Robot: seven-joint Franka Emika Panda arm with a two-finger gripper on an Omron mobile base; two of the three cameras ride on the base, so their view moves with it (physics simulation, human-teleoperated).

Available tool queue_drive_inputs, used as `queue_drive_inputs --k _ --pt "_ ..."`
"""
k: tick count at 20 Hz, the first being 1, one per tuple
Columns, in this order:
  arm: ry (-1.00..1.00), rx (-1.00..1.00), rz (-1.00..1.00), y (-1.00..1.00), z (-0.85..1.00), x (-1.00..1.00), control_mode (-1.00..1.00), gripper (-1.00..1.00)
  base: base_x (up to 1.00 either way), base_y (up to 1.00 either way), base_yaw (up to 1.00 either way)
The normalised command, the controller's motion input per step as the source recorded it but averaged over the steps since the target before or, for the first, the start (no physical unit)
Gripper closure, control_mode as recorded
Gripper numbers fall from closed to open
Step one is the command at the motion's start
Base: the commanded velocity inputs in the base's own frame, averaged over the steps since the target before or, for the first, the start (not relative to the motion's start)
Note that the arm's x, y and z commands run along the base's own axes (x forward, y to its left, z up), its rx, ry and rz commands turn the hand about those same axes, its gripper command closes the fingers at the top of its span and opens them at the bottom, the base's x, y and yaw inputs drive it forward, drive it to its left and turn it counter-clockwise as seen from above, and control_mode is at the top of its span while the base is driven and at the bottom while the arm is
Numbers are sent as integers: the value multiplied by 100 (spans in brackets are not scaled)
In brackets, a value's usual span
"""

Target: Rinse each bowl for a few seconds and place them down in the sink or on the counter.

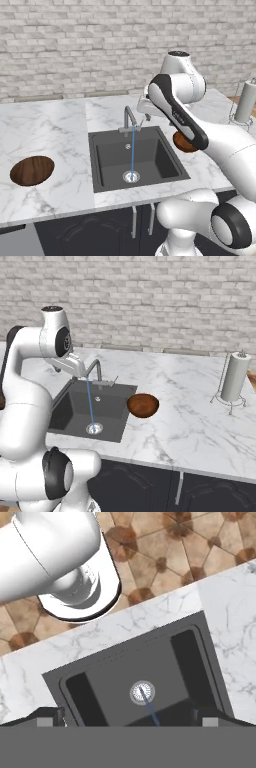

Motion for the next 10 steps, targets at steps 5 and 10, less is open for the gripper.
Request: queue_drive_inputs --k 5,10 --pt "2 0 1 50 -19 -13 -100 -100 0 0 0" --pt "2 1 1 48 -20 -16 -100 -100 0 0 0"
